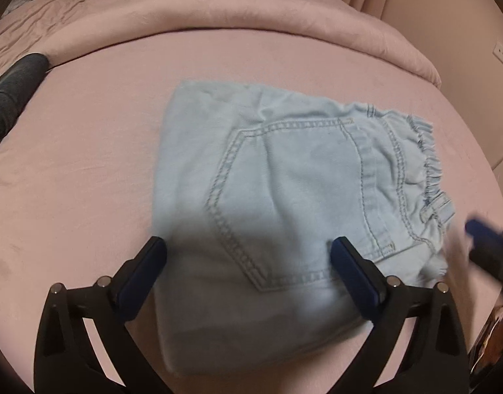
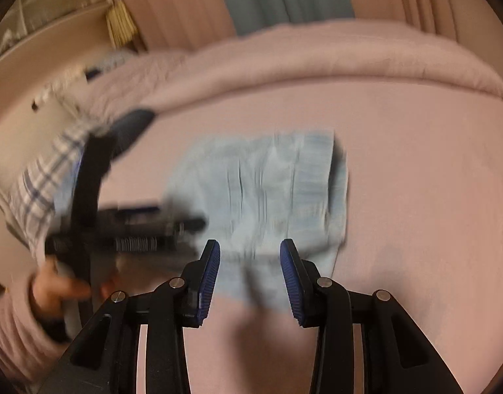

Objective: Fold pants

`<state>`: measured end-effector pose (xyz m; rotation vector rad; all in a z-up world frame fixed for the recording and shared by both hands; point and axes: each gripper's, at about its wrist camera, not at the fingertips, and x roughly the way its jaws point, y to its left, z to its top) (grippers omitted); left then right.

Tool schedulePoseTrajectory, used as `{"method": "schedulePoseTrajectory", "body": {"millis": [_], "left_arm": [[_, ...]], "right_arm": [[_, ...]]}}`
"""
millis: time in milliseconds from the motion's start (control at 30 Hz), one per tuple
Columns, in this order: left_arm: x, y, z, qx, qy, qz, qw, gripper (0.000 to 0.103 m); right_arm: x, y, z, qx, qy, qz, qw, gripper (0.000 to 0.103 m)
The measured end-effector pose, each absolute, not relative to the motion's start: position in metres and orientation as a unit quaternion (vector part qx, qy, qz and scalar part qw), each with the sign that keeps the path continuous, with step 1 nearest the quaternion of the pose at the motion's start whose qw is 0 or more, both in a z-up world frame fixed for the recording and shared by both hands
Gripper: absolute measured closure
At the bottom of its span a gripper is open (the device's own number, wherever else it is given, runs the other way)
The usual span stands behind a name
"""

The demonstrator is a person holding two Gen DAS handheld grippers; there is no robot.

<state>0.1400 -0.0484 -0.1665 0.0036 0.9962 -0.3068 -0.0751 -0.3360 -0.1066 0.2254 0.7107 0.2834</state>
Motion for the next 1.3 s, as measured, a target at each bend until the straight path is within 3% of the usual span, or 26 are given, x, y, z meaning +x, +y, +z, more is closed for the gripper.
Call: {"method": "schedulePoseTrajectory", "body": {"millis": [100,200,333,400,467,500,767,1000,1133,1200,1300], "left_arm": [[0.128,-0.037,-0.162,-0.008,0.465,-0.138,0.874,0.002],[0.125,-0.032,-0.177,-0.006,0.491,-0.135,0.861,0.002],[0.121,-0.013,-0.170,-0.036,0.488,-0.132,0.862,0.003],[0.116,-0.002,-0.163,-0.045,0.477,-0.132,0.868,0.002],[0.113,0.008,-0.160,-0.062,0.473,-0.133,0.869,0.002],[0.113,0.014,-0.162,-0.077,0.476,-0.137,0.865,0.002],[0.128,0.039,-0.176,-0.182,0.487,-0.175,0.836,0.002],[0.139,0.035,-0.180,-0.210,0.483,-0.232,0.818,0.026],[0.148,0.022,-0.180,-0.192,0.487,-0.251,0.814,0.029],[0.148,0.021,-0.179,-0.189,0.488,-0.246,0.816,0.057],[0.153,0.034,-0.183,-0.218,0.495,-0.234,0.808,0.073]], "right_arm": [[-0.056,-0.336,-0.102,0.098,0.338,0.117,0.929,0.063],[-0.026,-0.332,-0.138,0.088,0.416,0.094,0.900,0.063],[-0.043,-0.337,-0.131,0.091,0.394,0.114,0.907,0.059],[-0.050,-0.349,-0.129,0.119,0.397,0.119,0.902,0.054],[-0.056,-0.369,-0.134,0.163,0.404,0.107,0.893,0.037],[-0.055,-0.378,-0.139,0.180,0.408,0.103,0.889,0.035],[-0.038,-0.402,-0.169,0.290,0.416,0.130,0.852,0.035],[-0.006,-0.390,-0.170,0.288,0.414,0.176,0.846,0.035],[0.002,-0.388,-0.170,0.294,0.406,0.190,0.844,0.035],[0.005,-0.381,-0.168,0.283,0.406,0.189,0.848,0.041],[0.000,-0.372,-0.163,0.257,0.404,0.172,0.861,0.052]]}}
